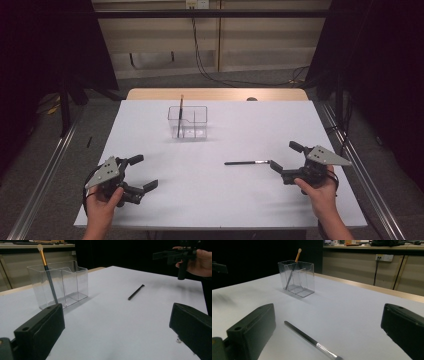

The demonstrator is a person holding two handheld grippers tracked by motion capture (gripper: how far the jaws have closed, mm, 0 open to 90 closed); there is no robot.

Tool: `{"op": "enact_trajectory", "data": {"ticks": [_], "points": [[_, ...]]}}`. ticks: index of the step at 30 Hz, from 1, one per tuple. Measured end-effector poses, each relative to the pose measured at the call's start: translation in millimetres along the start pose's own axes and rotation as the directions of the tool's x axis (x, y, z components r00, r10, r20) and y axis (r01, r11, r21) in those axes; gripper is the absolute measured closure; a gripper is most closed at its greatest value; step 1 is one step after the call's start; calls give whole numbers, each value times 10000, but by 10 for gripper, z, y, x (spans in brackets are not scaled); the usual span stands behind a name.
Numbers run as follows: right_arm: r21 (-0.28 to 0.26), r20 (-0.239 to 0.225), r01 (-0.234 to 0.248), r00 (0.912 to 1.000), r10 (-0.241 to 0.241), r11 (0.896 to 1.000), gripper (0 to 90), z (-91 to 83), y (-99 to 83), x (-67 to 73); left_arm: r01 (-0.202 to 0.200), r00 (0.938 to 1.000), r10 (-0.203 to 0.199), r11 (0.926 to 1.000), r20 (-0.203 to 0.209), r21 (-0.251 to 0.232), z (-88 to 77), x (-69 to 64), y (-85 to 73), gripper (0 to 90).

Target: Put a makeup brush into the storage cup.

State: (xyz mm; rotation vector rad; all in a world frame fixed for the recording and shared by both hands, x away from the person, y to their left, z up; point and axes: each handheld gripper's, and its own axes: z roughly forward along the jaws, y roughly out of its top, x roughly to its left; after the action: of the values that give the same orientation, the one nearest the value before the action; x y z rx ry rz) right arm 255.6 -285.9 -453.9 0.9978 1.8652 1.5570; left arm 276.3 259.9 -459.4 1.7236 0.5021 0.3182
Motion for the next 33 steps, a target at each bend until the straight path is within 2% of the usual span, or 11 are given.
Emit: {"op": "enact_trajectory", "data": {"ticks": [19, 33], "points": [[193, -236, -116, 9996, 120, 9997, 0, 318, 80, -15, 53, 10000, -53, 10000, 67, -36, 9, 8, -11, 0], [634, -411, 119, 9991, -93, 9979, 0, 503, 146, -58, -6, 9999, 6, 10000, 127, 36, 13, 17, -13, 0]]}}
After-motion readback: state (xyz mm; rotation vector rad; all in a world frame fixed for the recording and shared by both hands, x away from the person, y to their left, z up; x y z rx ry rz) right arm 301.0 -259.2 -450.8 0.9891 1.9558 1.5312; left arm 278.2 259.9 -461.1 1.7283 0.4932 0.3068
